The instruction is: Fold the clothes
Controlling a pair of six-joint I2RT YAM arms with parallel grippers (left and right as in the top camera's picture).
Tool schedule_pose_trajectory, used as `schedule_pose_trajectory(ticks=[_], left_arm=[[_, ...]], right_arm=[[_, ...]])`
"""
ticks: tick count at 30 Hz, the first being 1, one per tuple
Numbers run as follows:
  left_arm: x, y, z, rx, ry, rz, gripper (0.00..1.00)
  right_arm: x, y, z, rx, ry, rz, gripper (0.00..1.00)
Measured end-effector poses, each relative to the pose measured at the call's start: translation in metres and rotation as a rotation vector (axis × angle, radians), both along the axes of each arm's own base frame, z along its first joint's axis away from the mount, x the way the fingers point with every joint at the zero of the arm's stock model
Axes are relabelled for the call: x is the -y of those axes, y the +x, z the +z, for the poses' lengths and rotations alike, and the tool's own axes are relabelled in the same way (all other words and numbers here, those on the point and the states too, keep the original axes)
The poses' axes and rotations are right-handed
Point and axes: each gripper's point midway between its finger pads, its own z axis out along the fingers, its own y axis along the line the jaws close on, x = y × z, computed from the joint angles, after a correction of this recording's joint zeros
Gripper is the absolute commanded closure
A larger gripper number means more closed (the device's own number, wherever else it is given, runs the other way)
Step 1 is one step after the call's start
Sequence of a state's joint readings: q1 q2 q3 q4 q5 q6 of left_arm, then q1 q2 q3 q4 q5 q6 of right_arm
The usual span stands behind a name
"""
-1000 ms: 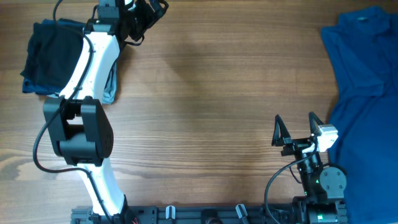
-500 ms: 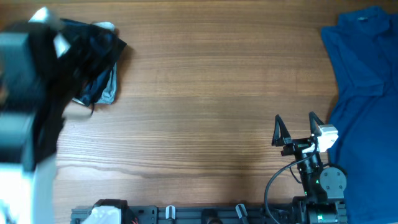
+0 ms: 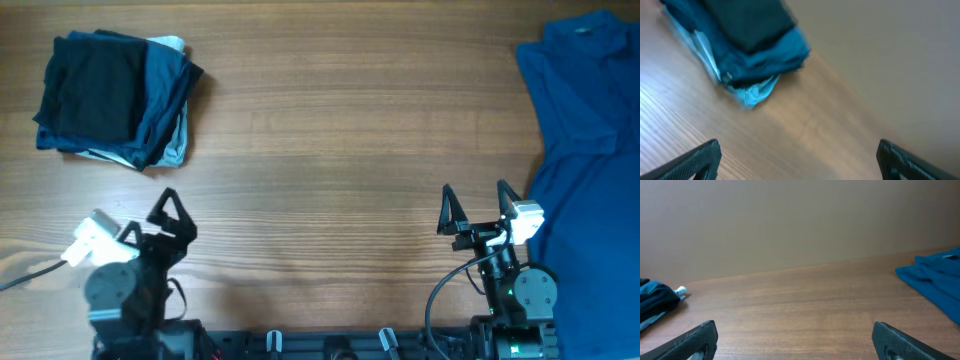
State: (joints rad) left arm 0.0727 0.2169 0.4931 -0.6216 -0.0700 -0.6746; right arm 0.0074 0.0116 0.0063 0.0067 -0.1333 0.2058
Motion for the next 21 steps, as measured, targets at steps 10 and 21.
schedule_pose_trajectory(ticks=[10,21], left_arm=[[0.007,0.034,-0.049,0.153,0.013,-0.056,0.00],[0.010,0.033,-0.069,0.128,0.201,-0.128,0.00]], right_arm=[[0.000,0.000,0.000,0.000,0.000,0.000,0.00],[0.000,0.000,0.000,0.000,0.000,0.000,0.00]])
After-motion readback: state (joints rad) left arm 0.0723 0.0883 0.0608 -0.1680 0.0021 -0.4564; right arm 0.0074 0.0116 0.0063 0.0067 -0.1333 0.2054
